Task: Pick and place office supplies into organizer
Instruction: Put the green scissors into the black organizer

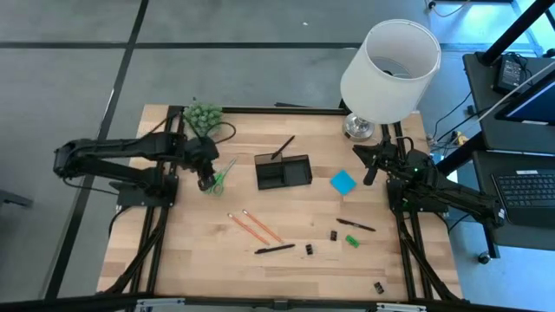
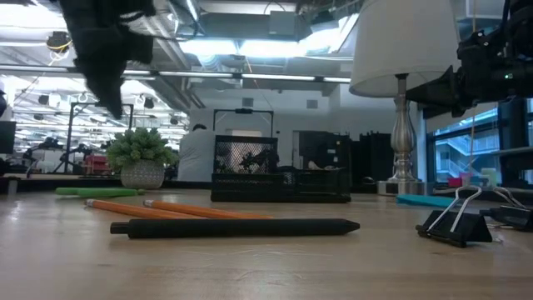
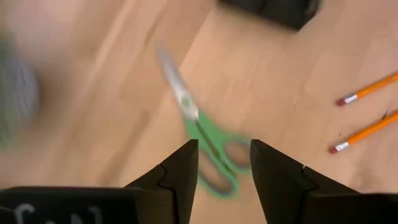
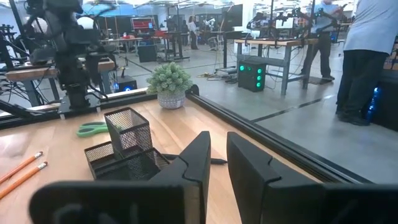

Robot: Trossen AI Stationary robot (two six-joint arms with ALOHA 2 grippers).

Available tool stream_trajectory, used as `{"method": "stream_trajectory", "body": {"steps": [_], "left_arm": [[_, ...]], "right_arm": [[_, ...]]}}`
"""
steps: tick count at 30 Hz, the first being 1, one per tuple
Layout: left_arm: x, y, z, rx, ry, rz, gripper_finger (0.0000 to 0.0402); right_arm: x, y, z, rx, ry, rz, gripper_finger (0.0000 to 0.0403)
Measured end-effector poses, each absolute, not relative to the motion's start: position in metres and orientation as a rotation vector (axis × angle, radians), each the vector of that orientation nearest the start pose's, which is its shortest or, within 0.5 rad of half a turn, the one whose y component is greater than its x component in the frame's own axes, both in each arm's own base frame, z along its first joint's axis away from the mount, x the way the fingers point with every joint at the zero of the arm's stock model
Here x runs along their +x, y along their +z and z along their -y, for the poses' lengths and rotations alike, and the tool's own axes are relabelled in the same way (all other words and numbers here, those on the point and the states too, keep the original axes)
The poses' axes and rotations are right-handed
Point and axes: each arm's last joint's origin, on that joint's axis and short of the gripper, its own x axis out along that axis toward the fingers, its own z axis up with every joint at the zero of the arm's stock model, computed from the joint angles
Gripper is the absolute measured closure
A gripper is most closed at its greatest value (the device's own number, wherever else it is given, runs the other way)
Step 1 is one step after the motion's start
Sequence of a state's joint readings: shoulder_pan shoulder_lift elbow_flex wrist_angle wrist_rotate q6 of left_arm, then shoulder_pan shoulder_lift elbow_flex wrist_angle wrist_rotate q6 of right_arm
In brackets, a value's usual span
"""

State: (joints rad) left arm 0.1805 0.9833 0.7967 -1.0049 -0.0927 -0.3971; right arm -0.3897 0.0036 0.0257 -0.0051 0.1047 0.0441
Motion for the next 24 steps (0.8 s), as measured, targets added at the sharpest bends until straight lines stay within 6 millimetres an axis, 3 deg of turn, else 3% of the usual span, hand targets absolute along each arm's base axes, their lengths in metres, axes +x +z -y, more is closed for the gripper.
{"method": "stream_trajectory", "body": {"steps": [5,12,24], "left_arm": [[0.162,0.235,-0.026,-0.594,0.632,-1.229,0.0262],[0.174,0.211,-0.027,-0.705,0.826,-1.386,0.0258],[0.191,0.182,-0.026,-0.866,0.966,-1.531,0.0258]], "right_arm": [[0.088,0.172,0.039,-0.015,-0.495,0.014,0.0345],[0.088,0.172,0.039,-0.034,-0.496,0.009,0.0345],[0.088,0.172,0.039,-0.034,-0.496,0.009,0.0345]]}}
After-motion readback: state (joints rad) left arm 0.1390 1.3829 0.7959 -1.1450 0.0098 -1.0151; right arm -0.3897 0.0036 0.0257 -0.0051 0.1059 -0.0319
